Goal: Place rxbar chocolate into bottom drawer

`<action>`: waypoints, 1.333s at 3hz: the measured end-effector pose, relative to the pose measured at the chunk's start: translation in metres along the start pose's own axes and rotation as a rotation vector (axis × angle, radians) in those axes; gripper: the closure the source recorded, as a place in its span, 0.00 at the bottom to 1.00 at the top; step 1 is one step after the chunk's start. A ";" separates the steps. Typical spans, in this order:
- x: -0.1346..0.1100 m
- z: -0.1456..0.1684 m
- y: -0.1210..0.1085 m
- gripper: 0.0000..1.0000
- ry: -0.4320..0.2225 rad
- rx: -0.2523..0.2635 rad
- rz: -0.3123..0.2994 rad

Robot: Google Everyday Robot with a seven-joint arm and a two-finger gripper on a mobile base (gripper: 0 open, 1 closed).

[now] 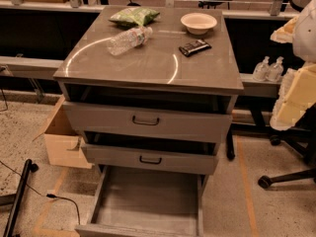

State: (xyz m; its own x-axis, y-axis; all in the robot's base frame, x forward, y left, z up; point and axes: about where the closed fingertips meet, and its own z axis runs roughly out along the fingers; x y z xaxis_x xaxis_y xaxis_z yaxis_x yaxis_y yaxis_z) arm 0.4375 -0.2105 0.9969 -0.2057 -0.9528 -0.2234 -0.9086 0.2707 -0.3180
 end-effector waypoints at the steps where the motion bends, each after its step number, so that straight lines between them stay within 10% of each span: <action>1: 0.000 0.000 0.000 0.00 -0.001 0.000 0.000; 2: 0.000 -0.001 -0.001 0.00 -0.028 0.009 0.018; 4: 0.017 0.032 -0.045 0.00 -0.268 0.077 0.271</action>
Offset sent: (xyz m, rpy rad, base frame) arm 0.0026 -0.0034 -0.0010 0.0664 -0.0145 -0.0205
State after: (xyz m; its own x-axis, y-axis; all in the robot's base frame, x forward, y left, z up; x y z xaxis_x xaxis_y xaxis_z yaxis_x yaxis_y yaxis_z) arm 0.4866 -0.2345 0.9785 -0.3232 -0.7780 -0.5388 -0.8022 0.5273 -0.2801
